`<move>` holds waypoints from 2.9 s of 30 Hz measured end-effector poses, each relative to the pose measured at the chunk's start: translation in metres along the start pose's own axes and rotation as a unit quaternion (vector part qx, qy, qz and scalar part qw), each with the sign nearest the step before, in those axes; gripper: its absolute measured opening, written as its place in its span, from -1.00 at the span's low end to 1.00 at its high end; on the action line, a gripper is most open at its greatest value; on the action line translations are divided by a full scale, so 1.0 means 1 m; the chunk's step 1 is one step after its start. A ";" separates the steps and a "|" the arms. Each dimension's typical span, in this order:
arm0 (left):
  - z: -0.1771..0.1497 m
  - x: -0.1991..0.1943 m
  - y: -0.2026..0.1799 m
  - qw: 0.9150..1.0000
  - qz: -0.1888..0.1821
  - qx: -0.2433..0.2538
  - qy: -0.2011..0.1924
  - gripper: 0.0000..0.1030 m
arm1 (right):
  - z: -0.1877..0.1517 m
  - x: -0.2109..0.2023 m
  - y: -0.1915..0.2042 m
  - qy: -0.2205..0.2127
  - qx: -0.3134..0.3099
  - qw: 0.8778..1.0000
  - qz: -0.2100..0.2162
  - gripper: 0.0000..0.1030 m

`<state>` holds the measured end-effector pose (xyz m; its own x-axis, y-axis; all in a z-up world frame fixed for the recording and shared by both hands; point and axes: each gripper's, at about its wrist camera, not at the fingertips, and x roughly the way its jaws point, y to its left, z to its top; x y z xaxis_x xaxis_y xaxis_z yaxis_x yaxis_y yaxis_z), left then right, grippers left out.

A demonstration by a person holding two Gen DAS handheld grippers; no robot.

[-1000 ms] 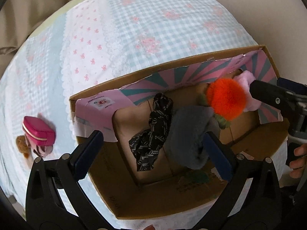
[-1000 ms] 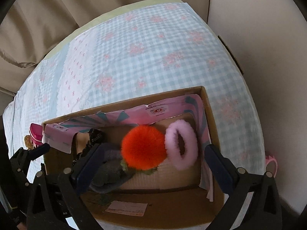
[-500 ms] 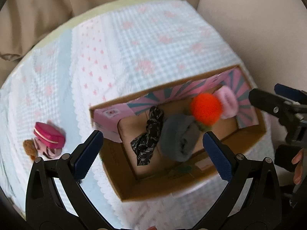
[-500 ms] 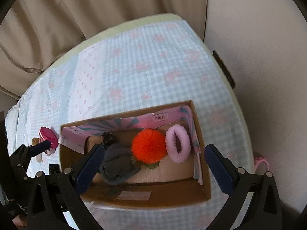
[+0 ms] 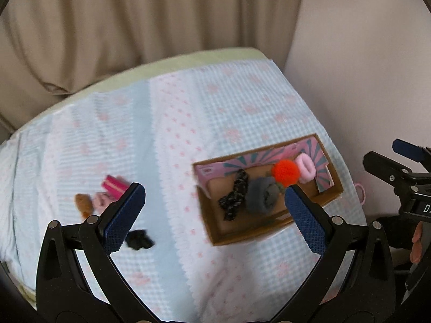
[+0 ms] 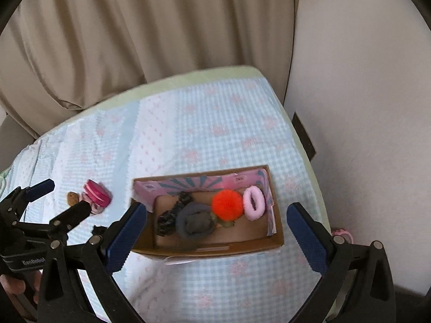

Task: Organize soft objects
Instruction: 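Move both tools back toward the remaining items on the bed, then grasp the brown plush with the left tool while the right tool grasps the magenta pouch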

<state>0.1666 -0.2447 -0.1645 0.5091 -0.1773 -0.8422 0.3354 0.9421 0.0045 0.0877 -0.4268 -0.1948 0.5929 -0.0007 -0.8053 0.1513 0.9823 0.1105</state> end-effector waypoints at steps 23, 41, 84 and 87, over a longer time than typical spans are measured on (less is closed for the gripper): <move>-0.095 -0.100 0.234 0.991 0.072 -0.110 -0.030 1.00 | -0.031 -0.044 0.222 -0.048 -0.073 0.993 0.081 1.00; -0.124 0.068 0.393 0.971 0.066 -0.221 0.060 0.99 | -0.025 0.141 0.345 0.026 -0.151 0.984 0.095 1.00; -0.126 0.235 0.418 0.954 0.030 -0.267 0.133 -0.38 | -0.024 0.340 0.382 0.170 -0.248 0.946 0.121 -0.42; -0.121 0.220 0.416 0.957 0.030 -0.263 0.122 -0.38 | -0.021 0.327 0.382 0.160 -0.245 0.948 0.121 -0.43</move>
<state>0.3221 0.1429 -0.4137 0.2926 -0.1067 -0.9503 -0.1669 0.9728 -0.1607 0.3226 -0.0483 -0.4283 0.2804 0.2158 -0.9353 -0.3912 0.9155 0.0940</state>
